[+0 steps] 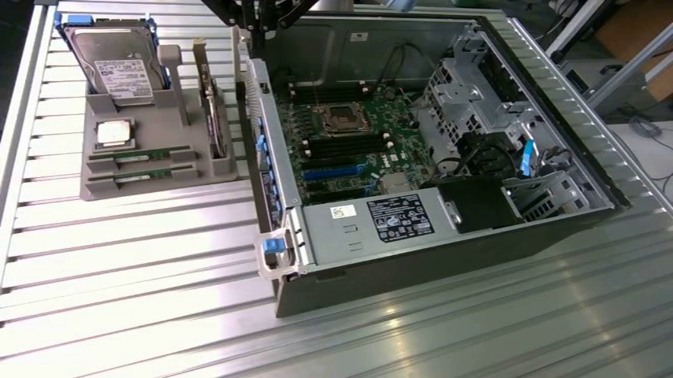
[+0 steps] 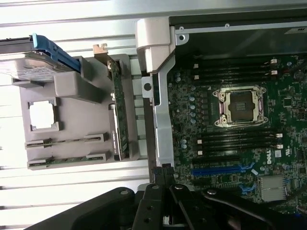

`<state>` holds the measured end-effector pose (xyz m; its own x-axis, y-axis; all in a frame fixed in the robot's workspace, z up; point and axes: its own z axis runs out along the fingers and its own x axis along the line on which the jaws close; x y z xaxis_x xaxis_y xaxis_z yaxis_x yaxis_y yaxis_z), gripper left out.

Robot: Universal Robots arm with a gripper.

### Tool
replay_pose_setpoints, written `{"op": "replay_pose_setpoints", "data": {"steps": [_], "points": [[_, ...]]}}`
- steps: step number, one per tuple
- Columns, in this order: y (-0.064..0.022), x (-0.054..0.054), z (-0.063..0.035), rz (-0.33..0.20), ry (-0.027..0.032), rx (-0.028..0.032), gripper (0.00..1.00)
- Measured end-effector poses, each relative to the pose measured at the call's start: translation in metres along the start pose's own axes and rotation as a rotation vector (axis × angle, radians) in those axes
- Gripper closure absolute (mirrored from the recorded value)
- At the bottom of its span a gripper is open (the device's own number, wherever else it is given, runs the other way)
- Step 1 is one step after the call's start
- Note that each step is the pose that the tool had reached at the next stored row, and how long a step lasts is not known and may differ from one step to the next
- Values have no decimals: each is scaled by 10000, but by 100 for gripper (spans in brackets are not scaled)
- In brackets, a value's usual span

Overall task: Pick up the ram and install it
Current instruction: 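Reach for the ram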

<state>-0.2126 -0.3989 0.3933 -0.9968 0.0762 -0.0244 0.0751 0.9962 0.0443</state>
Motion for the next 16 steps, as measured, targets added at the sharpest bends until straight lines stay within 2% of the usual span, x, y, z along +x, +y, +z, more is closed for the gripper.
{"op": "replay_pose_setpoints", "data": {"steps": [16], "points": [[-7,92,-2,0,-1,0,89]]}}
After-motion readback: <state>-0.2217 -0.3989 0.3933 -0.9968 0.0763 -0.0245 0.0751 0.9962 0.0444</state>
